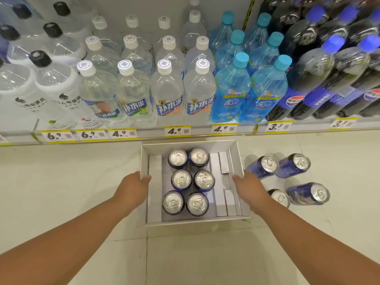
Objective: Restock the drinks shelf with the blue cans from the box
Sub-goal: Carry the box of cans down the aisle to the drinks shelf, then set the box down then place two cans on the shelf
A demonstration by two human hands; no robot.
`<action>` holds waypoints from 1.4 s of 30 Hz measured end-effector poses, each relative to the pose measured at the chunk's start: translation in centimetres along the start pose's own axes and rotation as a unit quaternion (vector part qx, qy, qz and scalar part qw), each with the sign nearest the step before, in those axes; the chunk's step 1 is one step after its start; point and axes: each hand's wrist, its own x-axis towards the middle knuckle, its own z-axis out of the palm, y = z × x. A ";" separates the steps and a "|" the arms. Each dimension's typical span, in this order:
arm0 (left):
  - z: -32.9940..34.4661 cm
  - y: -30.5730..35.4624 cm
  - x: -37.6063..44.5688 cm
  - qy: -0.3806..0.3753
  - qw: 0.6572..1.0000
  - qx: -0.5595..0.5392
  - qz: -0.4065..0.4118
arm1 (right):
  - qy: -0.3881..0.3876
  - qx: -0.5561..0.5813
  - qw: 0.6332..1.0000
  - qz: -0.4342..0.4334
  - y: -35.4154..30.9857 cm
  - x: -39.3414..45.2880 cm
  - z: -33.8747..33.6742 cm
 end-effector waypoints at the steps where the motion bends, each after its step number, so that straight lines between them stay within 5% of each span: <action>1: 0.1 -0.1 0.0 0.003 1.000 0.002 0.001 | 0.002 0.004 1.000 0.000 0.2 0.1 0.0; 4: 0.1 -0.2 -0.3 0.009 1.000 -0.005 -0.003 | -0.001 0.009 1.000 -0.002 0.5 0.4 0.2; 6: -0.1 0.0 -0.6 0.083 0.996 -0.024 0.022 | 0.025 0.004 1.000 -0.017 0.3 0.6 0.1; 10: -0.8 2.4 -1.8 0.247 0.942 -0.074 0.215 | 0.188 0.014 0.965 -0.184 -1.4 -0.3 -0.4; 14: 1.5 4.8 -1.7 0.180 0.947 -0.130 0.231 | 0.193 0.019 0.929 -0.314 -3.6 -0.8 0.8; 23: 5.8 5.1 1.3 0.035 0.978 -0.140 0.147 | 0.037 0.029 0.986 -0.161 -4.3 1.0 5.9; 32: 7.8 7.2 3.2 0.038 0.975 -0.214 0.053 | 0.021 0.051 0.988 -0.146 -5.0 3.6 8.3; 42: 4.8 6.9 1.5 0.091 0.978 -0.138 0.124 | 0.056 0.099 0.980 -0.164 -4.8 2.6 7.6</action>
